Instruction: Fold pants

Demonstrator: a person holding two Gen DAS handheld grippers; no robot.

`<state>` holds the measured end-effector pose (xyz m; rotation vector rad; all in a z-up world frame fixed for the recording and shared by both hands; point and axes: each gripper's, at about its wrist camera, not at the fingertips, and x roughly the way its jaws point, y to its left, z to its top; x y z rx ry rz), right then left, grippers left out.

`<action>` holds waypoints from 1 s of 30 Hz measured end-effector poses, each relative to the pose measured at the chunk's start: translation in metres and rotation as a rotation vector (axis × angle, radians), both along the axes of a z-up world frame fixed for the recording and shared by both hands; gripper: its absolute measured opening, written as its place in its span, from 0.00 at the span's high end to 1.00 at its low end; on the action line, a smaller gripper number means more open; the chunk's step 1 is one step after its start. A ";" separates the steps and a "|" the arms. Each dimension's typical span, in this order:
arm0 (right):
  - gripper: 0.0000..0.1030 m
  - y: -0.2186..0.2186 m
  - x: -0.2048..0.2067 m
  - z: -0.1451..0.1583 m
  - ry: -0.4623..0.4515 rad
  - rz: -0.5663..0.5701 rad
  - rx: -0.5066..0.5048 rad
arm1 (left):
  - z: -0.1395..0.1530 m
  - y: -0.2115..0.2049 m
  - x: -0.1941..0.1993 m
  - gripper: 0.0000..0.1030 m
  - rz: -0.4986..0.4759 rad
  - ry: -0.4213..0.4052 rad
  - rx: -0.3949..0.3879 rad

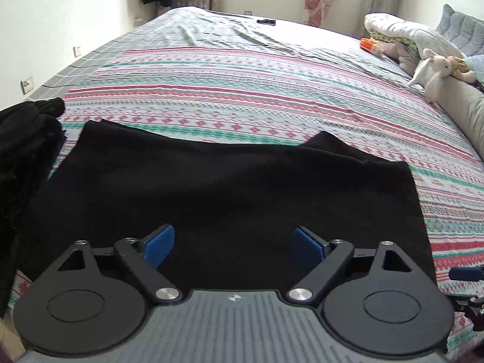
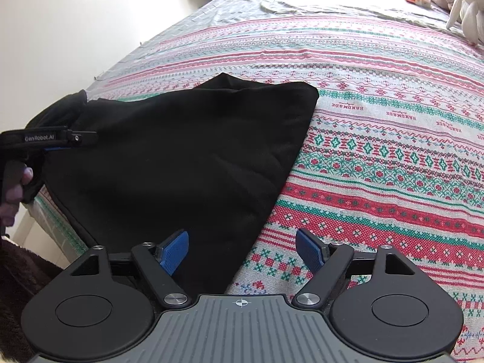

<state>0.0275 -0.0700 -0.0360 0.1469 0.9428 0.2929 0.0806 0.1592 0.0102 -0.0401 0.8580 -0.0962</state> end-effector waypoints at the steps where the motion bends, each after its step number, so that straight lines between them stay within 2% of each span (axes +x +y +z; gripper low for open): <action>1: 0.23 -0.002 -0.001 0.000 0.007 -0.001 0.010 | -0.004 -0.006 -0.003 0.00 -0.017 0.004 -0.014; 7: 0.23 -0.015 -0.004 -0.001 0.075 -0.007 0.124 | -0.026 -0.029 -0.018 0.00 -0.068 -0.020 -0.083; 11: 0.23 -0.026 -0.007 -0.007 0.135 -0.023 0.249 | -0.035 -0.043 -0.029 0.00 -0.129 -0.026 -0.087; 13: 0.24 -0.031 -0.009 -0.011 0.164 -0.033 0.296 | -0.038 -0.051 -0.036 0.00 -0.178 -0.050 -0.065; 16: 0.30 -0.035 -0.013 -0.012 0.174 -0.041 0.323 | -0.040 -0.060 -0.046 0.00 -0.264 -0.090 -0.027; 20: 0.46 -0.041 -0.015 -0.016 0.204 -0.044 0.372 | -0.048 -0.071 -0.060 0.00 -0.378 -0.109 0.024; 23: 0.54 -0.044 -0.018 -0.020 0.227 -0.042 0.404 | -0.053 -0.078 -0.070 0.00 -0.429 -0.143 0.067; 24: 0.59 -0.044 -0.018 -0.021 0.244 -0.039 0.425 | -0.053 -0.079 -0.071 0.00 -0.434 -0.150 0.070; 26: 0.62 -0.042 -0.019 -0.025 0.273 -0.035 0.461 | -0.052 -0.079 -0.073 0.00 -0.441 -0.152 0.062; 30: 0.62 -0.037 -0.019 -0.028 0.291 -0.026 0.490 | -0.048 -0.080 -0.076 0.00 -0.495 -0.159 0.019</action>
